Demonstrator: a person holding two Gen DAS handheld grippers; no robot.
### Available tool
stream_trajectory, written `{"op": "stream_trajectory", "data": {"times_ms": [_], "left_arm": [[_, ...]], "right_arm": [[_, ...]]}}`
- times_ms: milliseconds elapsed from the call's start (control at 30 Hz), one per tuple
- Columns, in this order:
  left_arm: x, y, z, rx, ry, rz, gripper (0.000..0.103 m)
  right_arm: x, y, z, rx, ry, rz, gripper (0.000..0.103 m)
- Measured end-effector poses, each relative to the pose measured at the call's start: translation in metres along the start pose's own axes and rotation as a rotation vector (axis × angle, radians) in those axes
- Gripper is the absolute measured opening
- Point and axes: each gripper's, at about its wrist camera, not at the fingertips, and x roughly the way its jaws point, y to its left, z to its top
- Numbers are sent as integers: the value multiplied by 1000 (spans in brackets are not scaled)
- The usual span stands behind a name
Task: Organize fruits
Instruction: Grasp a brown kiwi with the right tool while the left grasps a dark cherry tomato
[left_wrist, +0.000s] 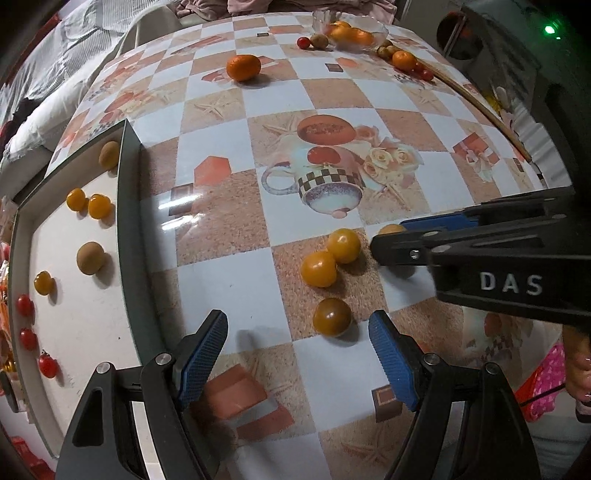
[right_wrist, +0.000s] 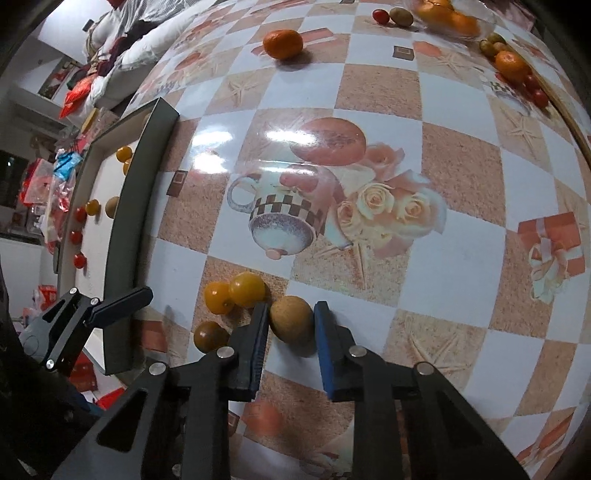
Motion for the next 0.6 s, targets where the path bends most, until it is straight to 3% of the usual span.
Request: {"op": "stream_trajectory", "data": {"times_ms": [167, 233, 367, 500, 600], "left_arm": [[5, -4, 7, 1, 2, 3, 77], [9, -8, 10, 8, 16, -1, 62], [14, -11, 12, 15, 24, 12, 54], [12, -10, 12, 38, 17, 13, 22], [11, -3, 13, 5, 28, -40, 21]], "right_arm": [[-6, -20, -1, 61, -8, -3, 27], [-7, -25, -2, 76, -12, -8, 27], [-8, -29, -3, 89, -12, -4, 27], [-8, -29, -3, 94, -17, -2, 27], [-9, -30, -3, 96, -19, -2, 27]]}}
